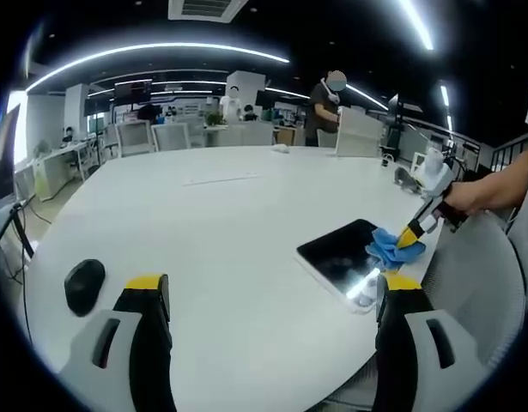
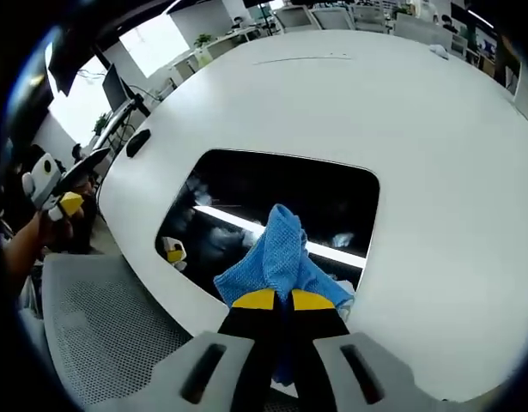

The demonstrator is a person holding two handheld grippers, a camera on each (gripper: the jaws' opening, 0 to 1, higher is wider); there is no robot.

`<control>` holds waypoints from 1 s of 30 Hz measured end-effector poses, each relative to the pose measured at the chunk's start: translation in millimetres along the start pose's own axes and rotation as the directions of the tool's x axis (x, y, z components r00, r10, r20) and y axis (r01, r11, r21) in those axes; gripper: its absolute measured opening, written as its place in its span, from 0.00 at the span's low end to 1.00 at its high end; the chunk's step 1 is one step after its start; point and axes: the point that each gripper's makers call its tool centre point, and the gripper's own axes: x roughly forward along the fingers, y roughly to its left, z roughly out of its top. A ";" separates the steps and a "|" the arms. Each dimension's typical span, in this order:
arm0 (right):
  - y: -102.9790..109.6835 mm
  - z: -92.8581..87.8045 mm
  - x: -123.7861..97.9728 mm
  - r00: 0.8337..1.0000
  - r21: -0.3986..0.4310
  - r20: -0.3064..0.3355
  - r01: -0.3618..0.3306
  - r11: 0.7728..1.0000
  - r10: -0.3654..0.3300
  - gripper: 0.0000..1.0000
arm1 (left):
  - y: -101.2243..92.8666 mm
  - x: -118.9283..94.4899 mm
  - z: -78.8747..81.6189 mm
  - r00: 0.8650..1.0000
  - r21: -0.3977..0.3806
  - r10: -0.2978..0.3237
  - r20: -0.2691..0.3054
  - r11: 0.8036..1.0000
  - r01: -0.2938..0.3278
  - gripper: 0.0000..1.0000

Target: Wipe the mirror surface with the cleaning cloth until all visible marks leave the cleaned area.

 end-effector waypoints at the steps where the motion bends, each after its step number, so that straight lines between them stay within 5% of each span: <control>1: 2.9 0.5 1.1 1.000 -0.004 0.000 -0.003 1.000 0.003 0.00 | 1.0 0.5 -1.0 1.000 -0.002 0.000 -0.001 1.000 0.000 0.99; 30: 74.7 23.2 33.3 0.997 -0.085 0.000 -0.072 0.994 0.073 0.00 | 5.6 0.5 -6.0 1.000 -0.018 0.001 -0.008 1.000 -0.001 0.99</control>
